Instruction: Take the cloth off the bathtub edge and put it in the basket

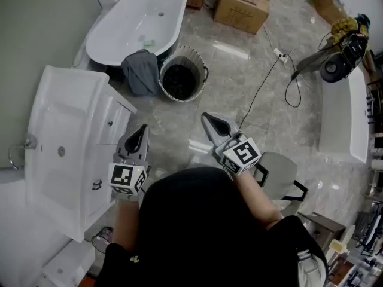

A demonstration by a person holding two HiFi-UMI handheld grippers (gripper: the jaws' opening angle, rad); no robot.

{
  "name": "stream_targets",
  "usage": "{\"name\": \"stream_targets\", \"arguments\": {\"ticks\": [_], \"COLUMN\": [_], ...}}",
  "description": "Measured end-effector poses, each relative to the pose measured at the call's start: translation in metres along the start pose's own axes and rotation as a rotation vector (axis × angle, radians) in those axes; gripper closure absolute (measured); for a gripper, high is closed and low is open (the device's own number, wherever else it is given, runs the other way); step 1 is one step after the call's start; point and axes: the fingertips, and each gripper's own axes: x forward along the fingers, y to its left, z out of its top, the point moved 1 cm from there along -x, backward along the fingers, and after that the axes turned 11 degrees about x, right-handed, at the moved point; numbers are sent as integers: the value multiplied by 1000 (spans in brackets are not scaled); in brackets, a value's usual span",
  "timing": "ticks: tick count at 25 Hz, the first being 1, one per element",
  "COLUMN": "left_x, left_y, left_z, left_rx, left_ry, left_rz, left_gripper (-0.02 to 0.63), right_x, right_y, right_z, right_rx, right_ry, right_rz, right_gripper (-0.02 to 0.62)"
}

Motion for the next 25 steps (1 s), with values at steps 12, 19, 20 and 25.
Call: {"name": "stream_targets", "arguments": {"ticks": [12, 19, 20, 25], "left_x": [56, 82, 87, 116], "left_y": [-38, -30, -26, 14], "left_z": [16, 14, 13, 1], "left_rx": [14, 6, 0, -21], "left_ry": [29, 63, 64, 70], "left_rz": [29, 56, 59, 70], "left_gripper": [594, 594, 592, 592], "right_x": [-25, -14, -10, 30], "right_y": [-55, -92, -98, -128], "right_z": [20, 25, 26, 21], "right_rx": [17, 54, 58, 73], "right_ry": [-29, -14, -11, 25], "right_rz": [80, 78, 73, 37], "right_gripper": [600, 600, 600, 600]}}
